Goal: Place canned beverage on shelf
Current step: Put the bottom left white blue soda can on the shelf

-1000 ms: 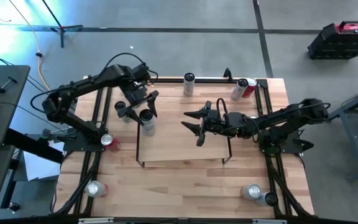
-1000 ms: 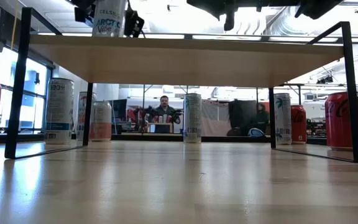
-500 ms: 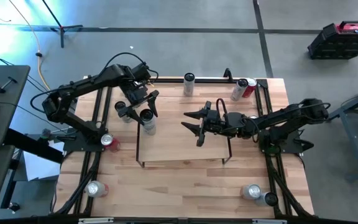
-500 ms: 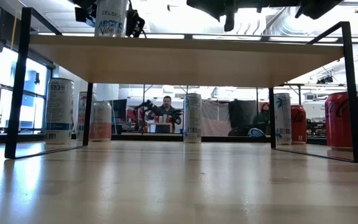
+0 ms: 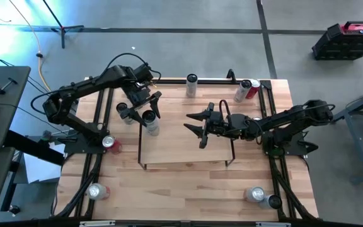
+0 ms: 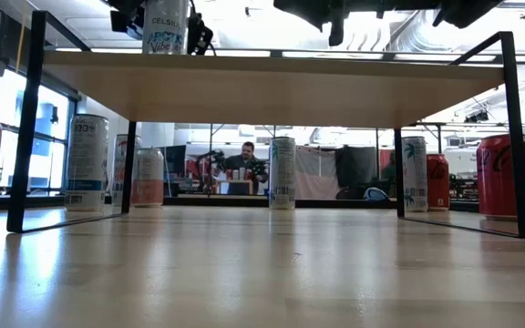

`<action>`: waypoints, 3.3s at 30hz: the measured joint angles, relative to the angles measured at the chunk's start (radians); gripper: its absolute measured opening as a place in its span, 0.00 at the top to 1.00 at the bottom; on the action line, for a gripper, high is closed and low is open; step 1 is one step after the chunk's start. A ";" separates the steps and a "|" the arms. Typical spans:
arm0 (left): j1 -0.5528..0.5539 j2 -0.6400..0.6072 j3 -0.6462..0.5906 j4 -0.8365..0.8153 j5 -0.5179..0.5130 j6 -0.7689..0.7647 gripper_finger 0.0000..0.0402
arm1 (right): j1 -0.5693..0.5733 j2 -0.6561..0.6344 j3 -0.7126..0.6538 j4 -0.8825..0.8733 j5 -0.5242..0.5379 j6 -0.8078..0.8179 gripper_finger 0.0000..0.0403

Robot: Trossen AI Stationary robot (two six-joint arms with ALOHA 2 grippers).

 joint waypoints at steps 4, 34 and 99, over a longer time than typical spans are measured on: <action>-0.006 0.000 0.000 0.011 0.000 -0.033 0.22 | 0.000 0.000 0.000 -0.009 0.000 0.000 0.56; -0.014 -0.104 0.000 0.131 -0.023 -0.241 0.16 | 0.000 0.000 0.000 -0.010 0.000 -0.027 0.56; -0.532 -0.607 -0.160 0.690 -0.509 -1.089 0.16 | -0.106 0.423 0.550 -0.562 -0.314 -0.104 0.21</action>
